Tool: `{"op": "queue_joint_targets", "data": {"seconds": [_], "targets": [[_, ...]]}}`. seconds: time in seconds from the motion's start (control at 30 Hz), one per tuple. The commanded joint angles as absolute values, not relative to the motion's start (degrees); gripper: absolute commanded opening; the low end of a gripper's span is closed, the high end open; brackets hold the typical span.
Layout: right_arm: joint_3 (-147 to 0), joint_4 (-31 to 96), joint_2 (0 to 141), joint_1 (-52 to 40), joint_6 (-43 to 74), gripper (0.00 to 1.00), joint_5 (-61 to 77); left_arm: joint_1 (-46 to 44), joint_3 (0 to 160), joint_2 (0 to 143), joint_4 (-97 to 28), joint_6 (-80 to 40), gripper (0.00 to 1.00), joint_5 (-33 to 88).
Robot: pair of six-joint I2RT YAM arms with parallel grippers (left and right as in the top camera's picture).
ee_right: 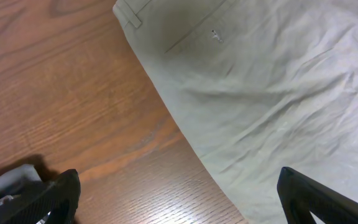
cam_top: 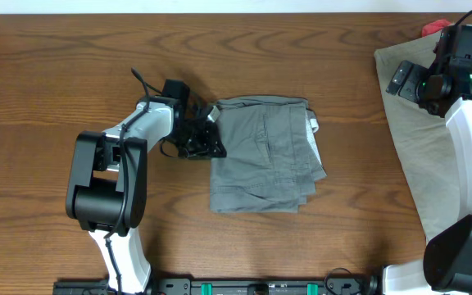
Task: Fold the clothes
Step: 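Grasp the folded pants' left edge with the left gripper and lift, then carry the folded pants to the table's top-left corner and release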
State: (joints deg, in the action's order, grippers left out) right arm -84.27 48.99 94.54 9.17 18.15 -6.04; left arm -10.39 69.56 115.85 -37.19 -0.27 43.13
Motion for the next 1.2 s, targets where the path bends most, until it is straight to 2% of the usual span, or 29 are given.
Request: {"op": "queue_joint_targets", "data": {"seconds": [0.0, 0.27, 0.67, 0.83, 0.97, 1.17], "targets": [[-84.6, 49.1, 94.8, 9.3, 17.3, 0.99, -6.4, -10.1, 69.3, 116.4, -34.4, -2.6, 0.06, 42.2], [-84.6, 49.1, 94.8, 9.2, 17.3, 0.99, -6.4, -4.9, 69.3, 116.4, -21.8, -16.1, 0.06, 36.3], [-84.6, 49.1, 94.8, 9.2, 17.3, 0.99, -6.4, 20.3, 69.3, 116.4, 0.9, -28.7, 0.06, 27.7], [-84.6, 49.1, 94.8, 9.1, 17.3, 0.99, -6.4, 28.0, 69.3, 116.4, 5.9, -31.7, 0.06, 25.6], [-84.6, 49.1, 94.8, 9.1, 17.3, 0.99, -6.4, 30.6, 69.3, 116.5, 7.0, -31.8, 0.06, 24.8], [-84.6, 49.1, 94.8, 9.1, 17.3, 0.99, -6.4, 29.4, 69.3, 116.9, 8.4, -31.8, 0.06, 21.0]]}}
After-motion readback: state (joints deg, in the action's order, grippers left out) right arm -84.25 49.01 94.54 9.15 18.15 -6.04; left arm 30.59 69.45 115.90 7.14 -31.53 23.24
